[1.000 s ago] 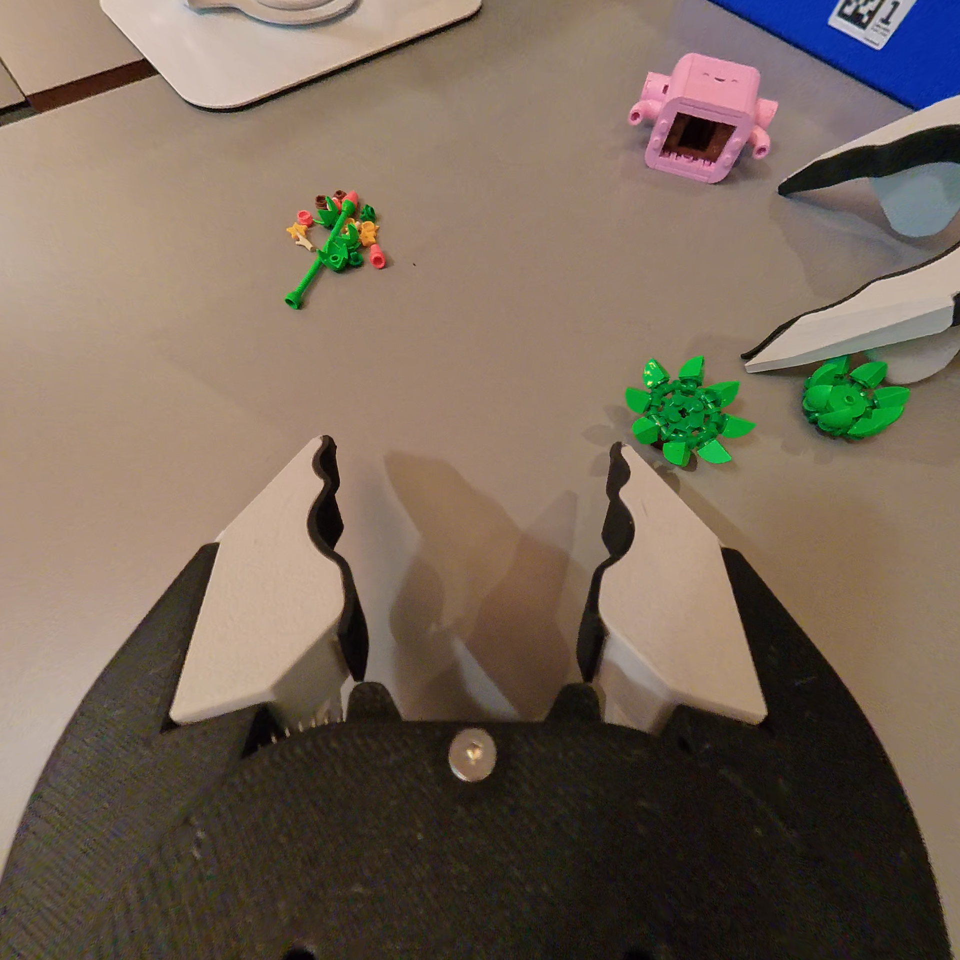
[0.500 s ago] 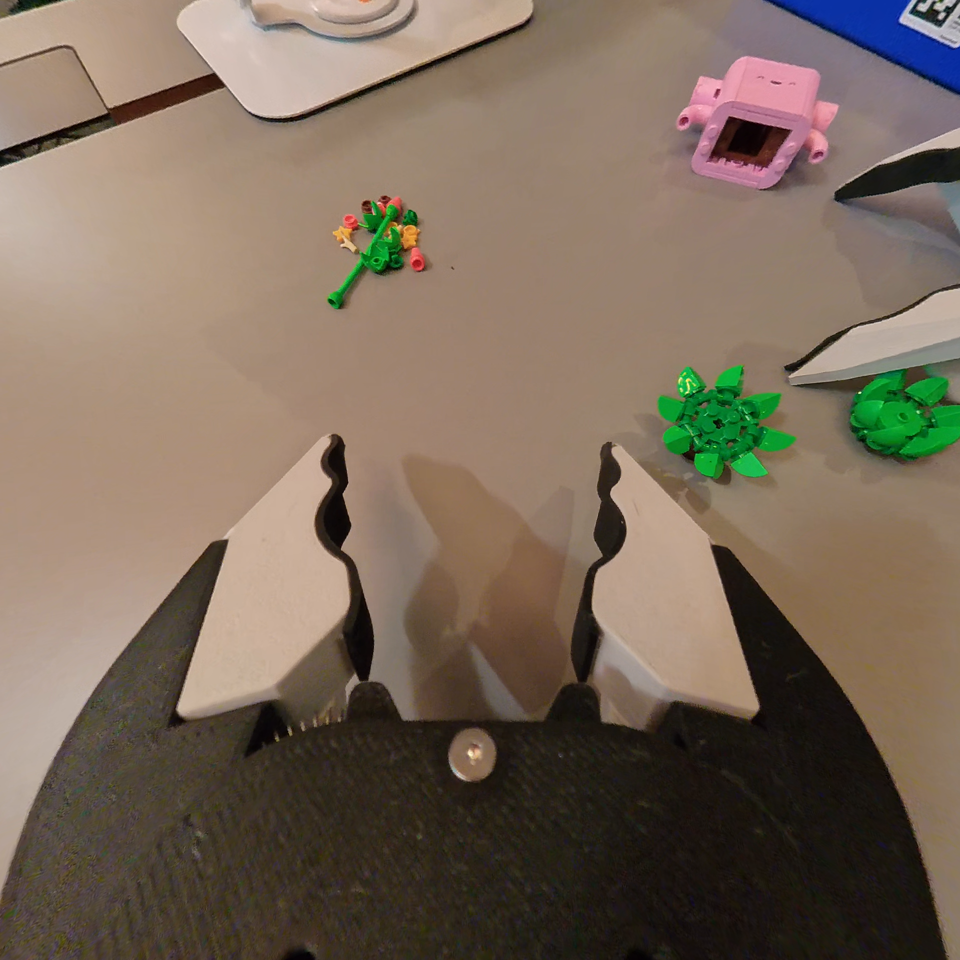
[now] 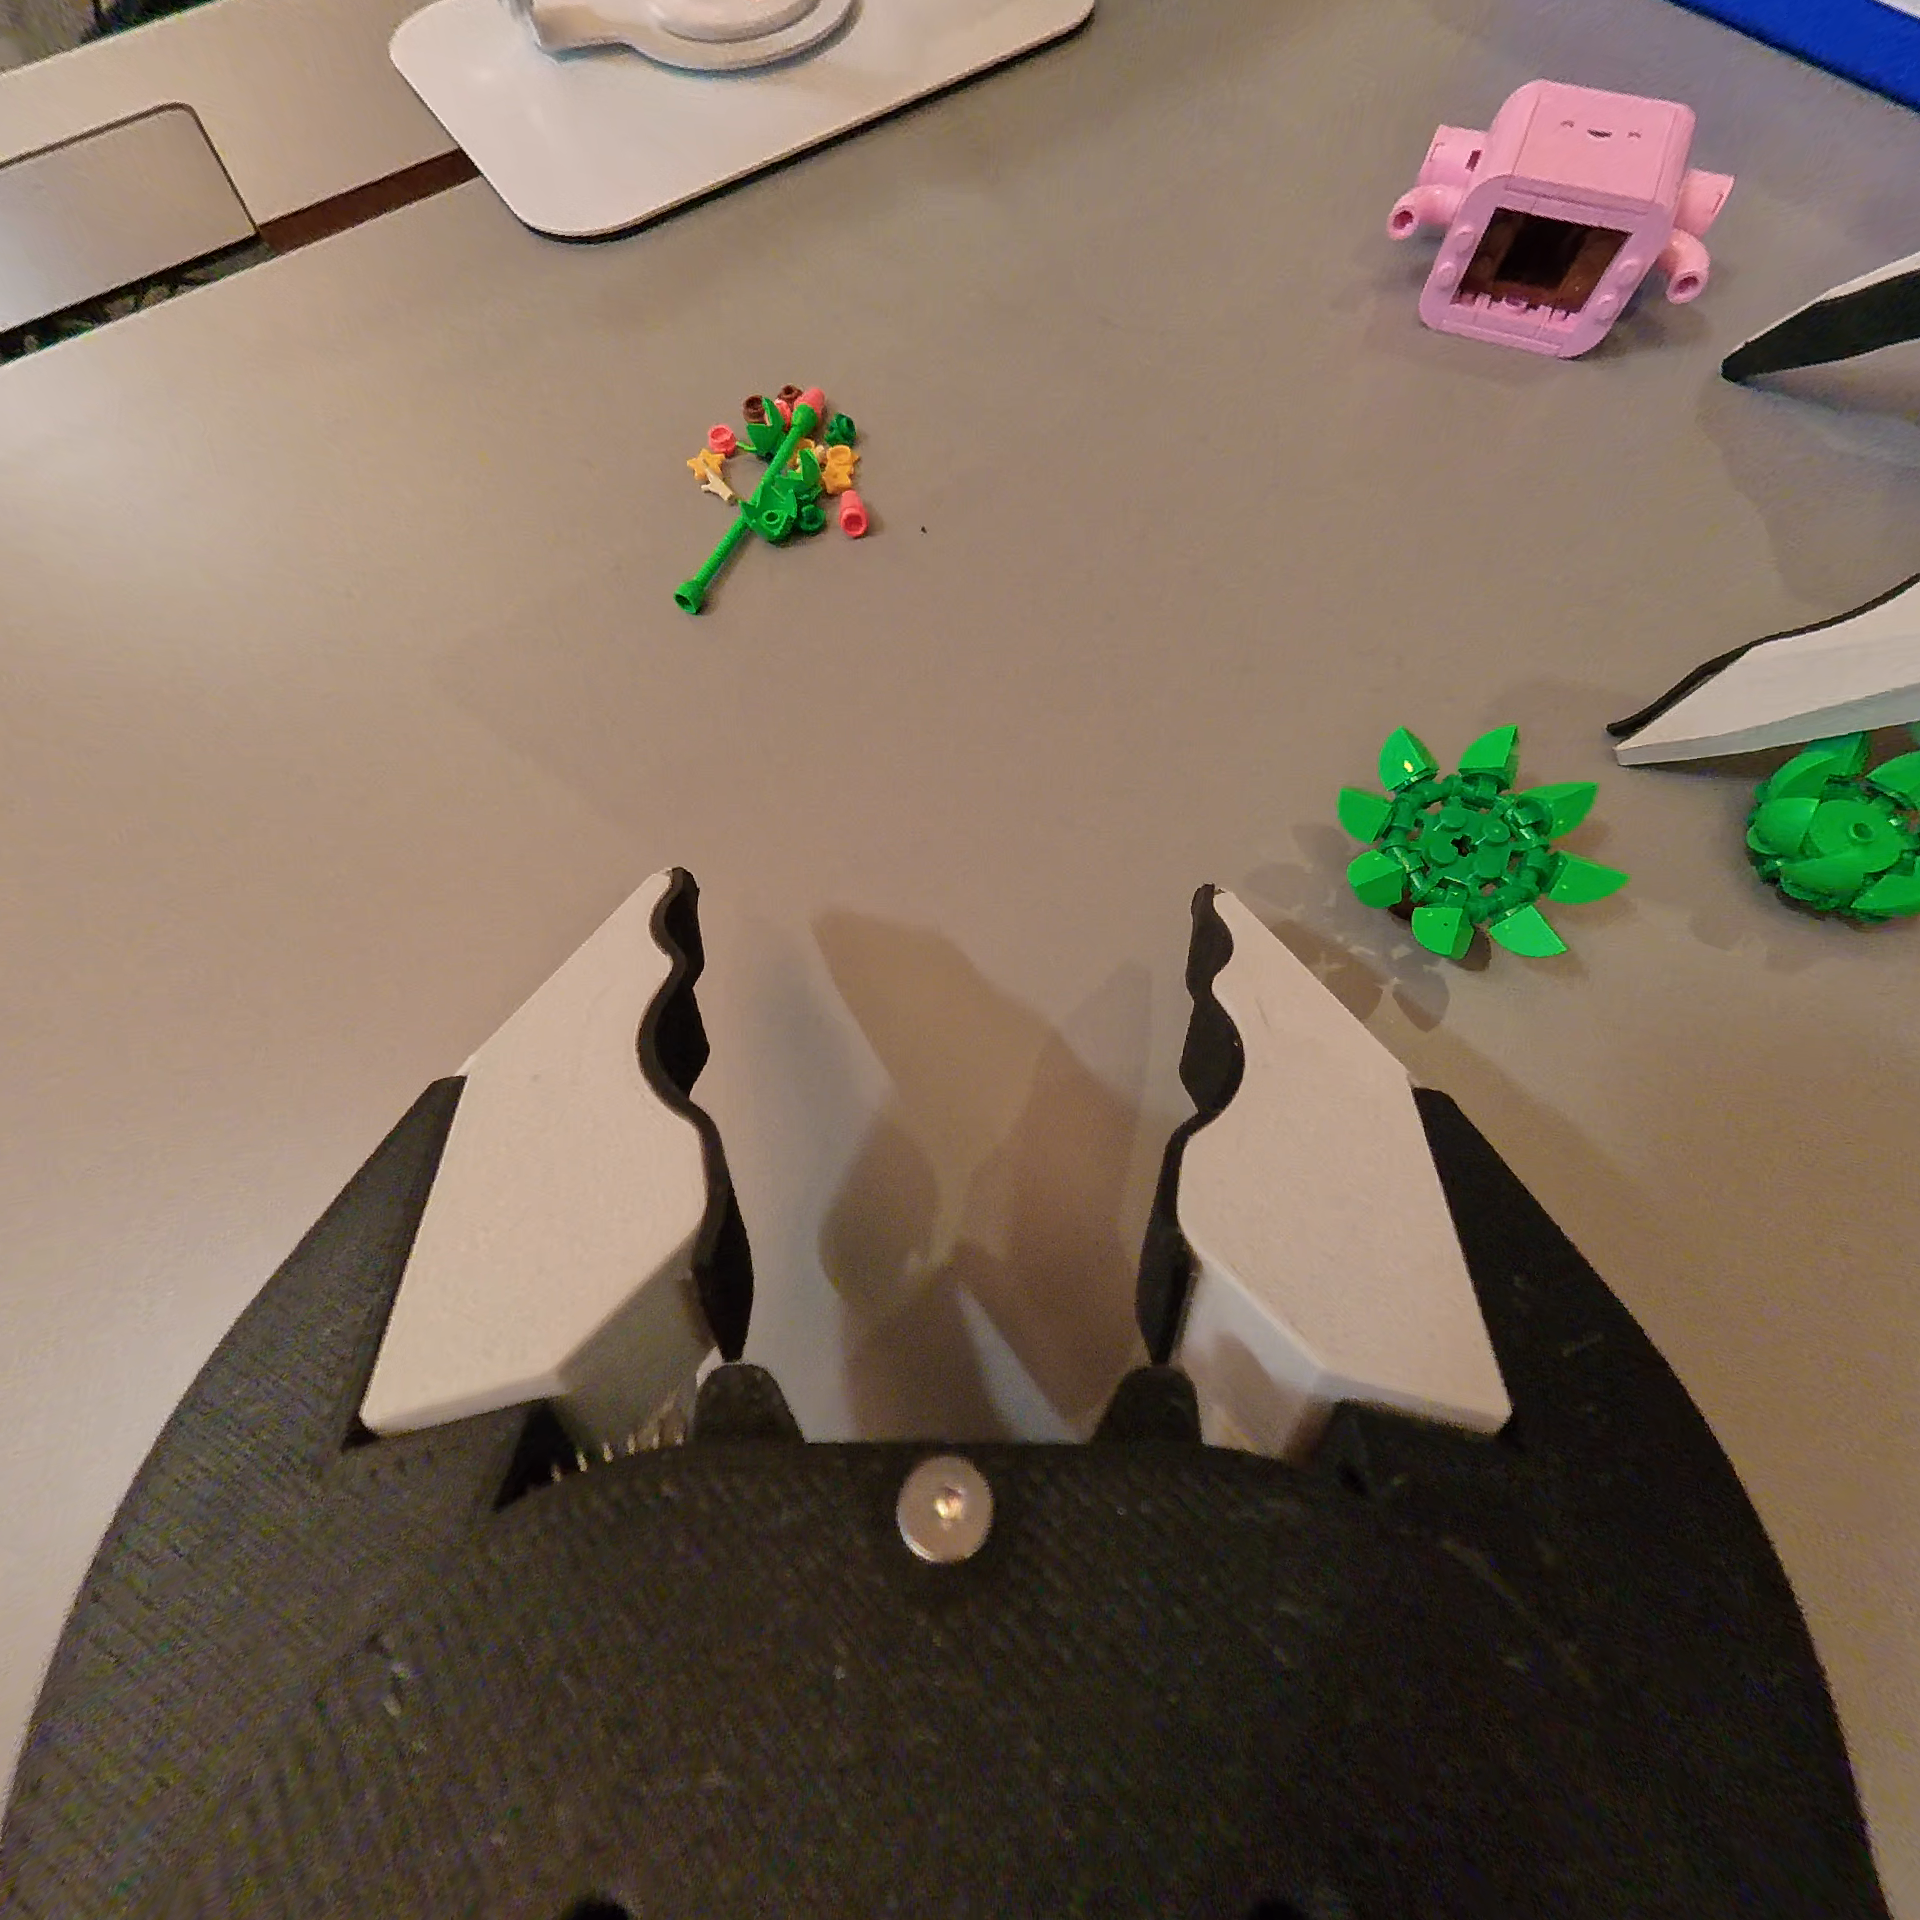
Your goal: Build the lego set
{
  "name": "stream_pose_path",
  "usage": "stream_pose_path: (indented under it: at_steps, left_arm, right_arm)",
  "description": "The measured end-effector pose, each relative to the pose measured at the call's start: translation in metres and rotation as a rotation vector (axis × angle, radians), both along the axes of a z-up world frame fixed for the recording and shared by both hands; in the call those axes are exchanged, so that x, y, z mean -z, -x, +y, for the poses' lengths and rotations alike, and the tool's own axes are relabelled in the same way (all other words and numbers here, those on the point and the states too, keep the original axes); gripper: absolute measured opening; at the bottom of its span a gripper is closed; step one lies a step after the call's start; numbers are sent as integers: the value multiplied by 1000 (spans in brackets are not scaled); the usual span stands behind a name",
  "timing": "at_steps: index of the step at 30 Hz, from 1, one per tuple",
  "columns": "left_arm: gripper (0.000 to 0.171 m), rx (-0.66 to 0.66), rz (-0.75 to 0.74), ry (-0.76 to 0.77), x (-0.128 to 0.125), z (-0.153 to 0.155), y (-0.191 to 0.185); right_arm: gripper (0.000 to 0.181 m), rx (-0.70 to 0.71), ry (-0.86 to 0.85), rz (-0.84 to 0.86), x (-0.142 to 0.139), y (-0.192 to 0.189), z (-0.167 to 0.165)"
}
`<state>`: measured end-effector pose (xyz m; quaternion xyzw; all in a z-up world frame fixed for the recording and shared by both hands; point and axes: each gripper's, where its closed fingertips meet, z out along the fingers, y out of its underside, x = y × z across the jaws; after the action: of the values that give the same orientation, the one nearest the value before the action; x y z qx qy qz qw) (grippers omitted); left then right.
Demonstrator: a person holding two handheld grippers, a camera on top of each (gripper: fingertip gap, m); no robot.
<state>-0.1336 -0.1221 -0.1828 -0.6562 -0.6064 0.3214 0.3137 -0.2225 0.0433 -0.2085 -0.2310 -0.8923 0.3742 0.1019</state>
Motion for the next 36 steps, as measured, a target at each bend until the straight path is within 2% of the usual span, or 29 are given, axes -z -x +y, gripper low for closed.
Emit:
stream_pose_path:
  at_steps: [36]
  left_arm:
    - [93, -47, -121, 27, 18, -7, 2]
  right_arm:
    - [130, 0, 0, 0, 0, 0, 0]
